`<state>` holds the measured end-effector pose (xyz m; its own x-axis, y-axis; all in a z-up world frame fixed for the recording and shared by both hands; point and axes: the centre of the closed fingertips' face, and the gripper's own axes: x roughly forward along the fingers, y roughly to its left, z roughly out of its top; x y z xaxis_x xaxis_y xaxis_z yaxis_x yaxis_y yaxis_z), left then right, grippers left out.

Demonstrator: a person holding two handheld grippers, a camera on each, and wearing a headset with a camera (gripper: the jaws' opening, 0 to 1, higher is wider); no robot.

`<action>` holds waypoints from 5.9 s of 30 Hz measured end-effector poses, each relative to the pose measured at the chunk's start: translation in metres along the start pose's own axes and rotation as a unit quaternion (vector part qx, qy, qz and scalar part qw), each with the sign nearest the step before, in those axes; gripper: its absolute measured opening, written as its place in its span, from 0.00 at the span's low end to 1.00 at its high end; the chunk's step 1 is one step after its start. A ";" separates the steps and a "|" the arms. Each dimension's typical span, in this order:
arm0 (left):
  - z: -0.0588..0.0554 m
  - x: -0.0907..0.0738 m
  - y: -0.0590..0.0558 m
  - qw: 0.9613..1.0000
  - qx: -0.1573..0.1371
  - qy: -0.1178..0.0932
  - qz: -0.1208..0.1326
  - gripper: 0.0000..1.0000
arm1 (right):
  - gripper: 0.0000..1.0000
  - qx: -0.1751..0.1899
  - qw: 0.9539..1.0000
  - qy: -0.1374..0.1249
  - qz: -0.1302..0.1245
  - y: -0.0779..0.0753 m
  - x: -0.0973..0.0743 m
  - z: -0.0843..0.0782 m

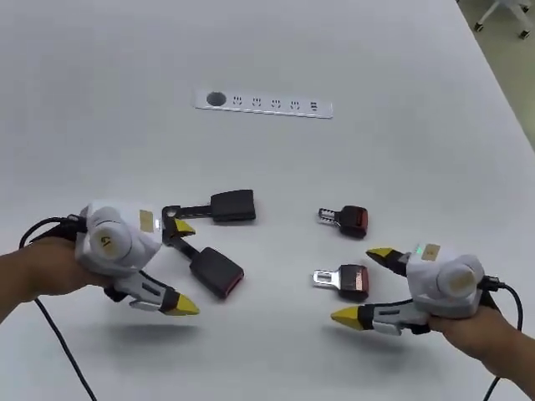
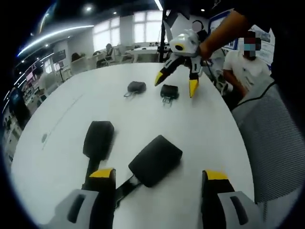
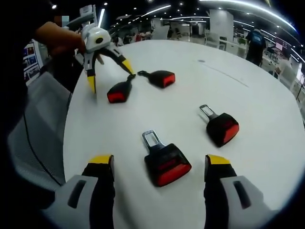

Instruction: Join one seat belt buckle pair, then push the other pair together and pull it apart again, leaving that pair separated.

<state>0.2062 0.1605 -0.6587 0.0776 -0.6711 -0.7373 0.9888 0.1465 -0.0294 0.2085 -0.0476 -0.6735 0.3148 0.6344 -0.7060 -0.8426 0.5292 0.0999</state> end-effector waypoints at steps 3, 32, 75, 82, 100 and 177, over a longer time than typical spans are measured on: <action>0.002 0.007 0.003 1.000 0.022 0.009 -0.013 0.75 | 0.73 -0.006 1.000 0.007 0.011 -0.005 0.003 -0.005; -0.006 0.036 0.017 0.994 0.083 0.047 -0.062 0.49 | 0.43 -0.064 0.994 0.050 0.074 -0.017 0.006 -0.019; -0.006 0.030 0.014 0.997 -0.039 0.064 0.035 0.35 | 0.33 -0.103 0.987 0.066 0.104 0.019 0.041 0.016; -0.006 0.032 0.015 0.996 -0.036 0.076 0.032 0.35 | 0.33 -0.109 0.986 0.048 0.115 0.030 0.058 0.033; -0.005 0.033 0.013 0.996 -0.021 0.089 0.024 0.34 | 0.33 -0.120 0.985 0.016 0.123 0.041 0.082 0.060; -0.011 0.030 0.013 0.997 0.050 0.028 -0.051 0.33 | 0.31 -0.098 0.986 -0.048 0.122 0.060 0.097 0.069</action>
<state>0.2200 0.1496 -0.6886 -0.0278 -0.6373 -0.7701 0.9992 0.0049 -0.0401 0.2181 0.0846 -0.6875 0.1234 0.7853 -0.6067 -0.9638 0.2403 0.1151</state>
